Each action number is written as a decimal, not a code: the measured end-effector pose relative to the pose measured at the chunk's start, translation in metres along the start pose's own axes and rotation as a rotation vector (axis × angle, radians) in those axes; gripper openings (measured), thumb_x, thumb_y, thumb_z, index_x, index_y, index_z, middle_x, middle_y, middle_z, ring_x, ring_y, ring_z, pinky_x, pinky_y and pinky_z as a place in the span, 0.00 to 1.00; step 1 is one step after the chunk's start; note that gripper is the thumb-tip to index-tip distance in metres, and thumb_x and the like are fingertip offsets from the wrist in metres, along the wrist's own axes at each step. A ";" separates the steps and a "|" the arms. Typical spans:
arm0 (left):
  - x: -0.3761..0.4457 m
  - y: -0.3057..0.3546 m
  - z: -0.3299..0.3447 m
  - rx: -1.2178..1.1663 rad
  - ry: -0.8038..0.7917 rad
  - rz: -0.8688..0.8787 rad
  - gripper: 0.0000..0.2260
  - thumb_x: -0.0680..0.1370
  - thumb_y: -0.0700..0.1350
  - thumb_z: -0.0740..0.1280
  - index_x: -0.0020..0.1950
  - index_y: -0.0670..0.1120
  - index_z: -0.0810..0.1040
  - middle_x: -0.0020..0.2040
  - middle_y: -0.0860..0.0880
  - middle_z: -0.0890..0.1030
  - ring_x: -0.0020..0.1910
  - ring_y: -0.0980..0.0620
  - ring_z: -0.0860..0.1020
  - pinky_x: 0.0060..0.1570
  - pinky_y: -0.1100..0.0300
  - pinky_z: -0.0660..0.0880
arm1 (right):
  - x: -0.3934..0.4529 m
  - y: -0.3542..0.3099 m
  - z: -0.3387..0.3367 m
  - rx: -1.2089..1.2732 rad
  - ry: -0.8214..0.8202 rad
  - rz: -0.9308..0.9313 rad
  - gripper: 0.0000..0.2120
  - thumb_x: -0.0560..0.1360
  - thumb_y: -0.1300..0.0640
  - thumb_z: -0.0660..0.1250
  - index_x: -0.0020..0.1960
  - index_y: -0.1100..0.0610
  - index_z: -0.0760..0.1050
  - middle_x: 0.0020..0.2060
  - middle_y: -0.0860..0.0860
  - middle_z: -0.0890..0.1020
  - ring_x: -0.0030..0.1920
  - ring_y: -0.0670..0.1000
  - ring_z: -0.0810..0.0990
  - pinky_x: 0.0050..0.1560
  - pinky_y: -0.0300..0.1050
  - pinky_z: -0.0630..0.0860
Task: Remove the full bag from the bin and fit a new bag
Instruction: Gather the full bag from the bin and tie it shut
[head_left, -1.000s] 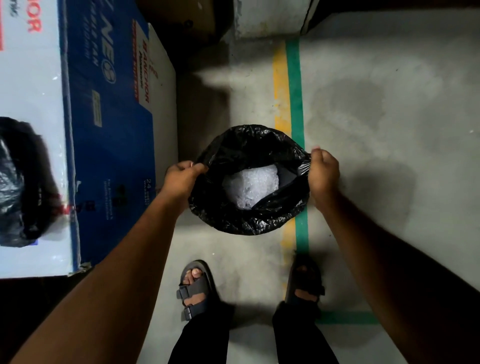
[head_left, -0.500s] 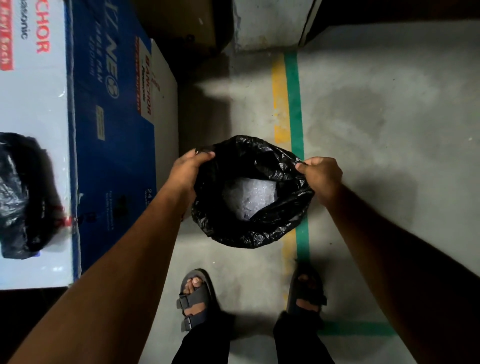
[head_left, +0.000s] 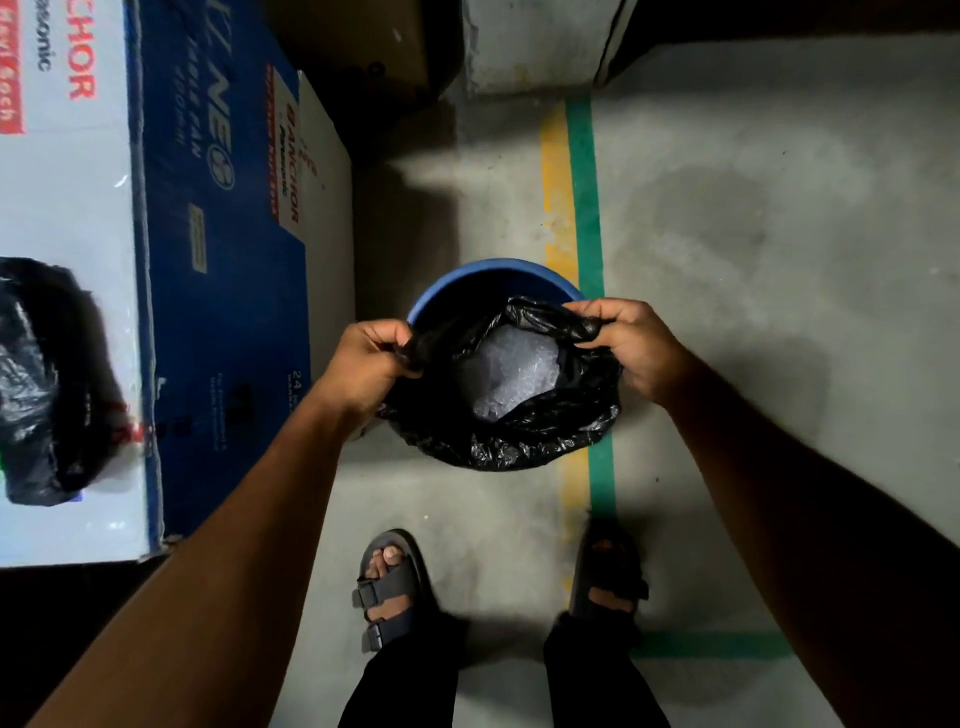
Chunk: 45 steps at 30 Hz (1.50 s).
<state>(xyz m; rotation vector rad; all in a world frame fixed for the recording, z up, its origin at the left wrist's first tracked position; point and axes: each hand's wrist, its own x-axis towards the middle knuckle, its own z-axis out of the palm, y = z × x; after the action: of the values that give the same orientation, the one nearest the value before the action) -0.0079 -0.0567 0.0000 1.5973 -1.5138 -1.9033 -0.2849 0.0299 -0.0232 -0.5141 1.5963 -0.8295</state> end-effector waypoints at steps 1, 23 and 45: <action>-0.005 -0.005 -0.002 0.066 -0.028 0.000 0.24 0.69 0.22 0.63 0.25 0.49 0.76 0.28 0.52 0.76 0.30 0.57 0.74 0.34 0.65 0.72 | -0.002 0.001 -0.001 -0.068 -0.038 -0.011 0.18 0.65 0.81 0.61 0.37 0.59 0.78 0.48 0.55 0.83 0.47 0.50 0.81 0.53 0.43 0.77; -0.057 -0.028 0.038 0.141 -0.075 -0.780 0.11 0.77 0.53 0.68 0.46 0.45 0.76 0.38 0.48 0.77 0.35 0.53 0.73 0.30 0.64 0.69 | -0.055 0.035 0.025 -0.330 -0.101 0.802 0.34 0.67 0.48 0.77 0.66 0.65 0.72 0.60 0.60 0.80 0.58 0.59 0.80 0.64 0.54 0.75; -0.047 -0.011 0.085 -0.124 0.160 -0.465 0.11 0.73 0.28 0.64 0.46 0.43 0.80 0.44 0.39 0.82 0.44 0.42 0.81 0.49 0.48 0.80 | -0.048 0.025 0.066 -0.409 0.086 0.337 0.15 0.73 0.65 0.60 0.49 0.56 0.84 0.48 0.57 0.85 0.52 0.58 0.82 0.57 0.48 0.78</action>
<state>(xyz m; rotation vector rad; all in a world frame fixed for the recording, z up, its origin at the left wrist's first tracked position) -0.0560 0.0285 0.0079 2.1210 -1.0007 -1.9779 -0.2081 0.0659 -0.0137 -0.4807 1.8784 -0.2737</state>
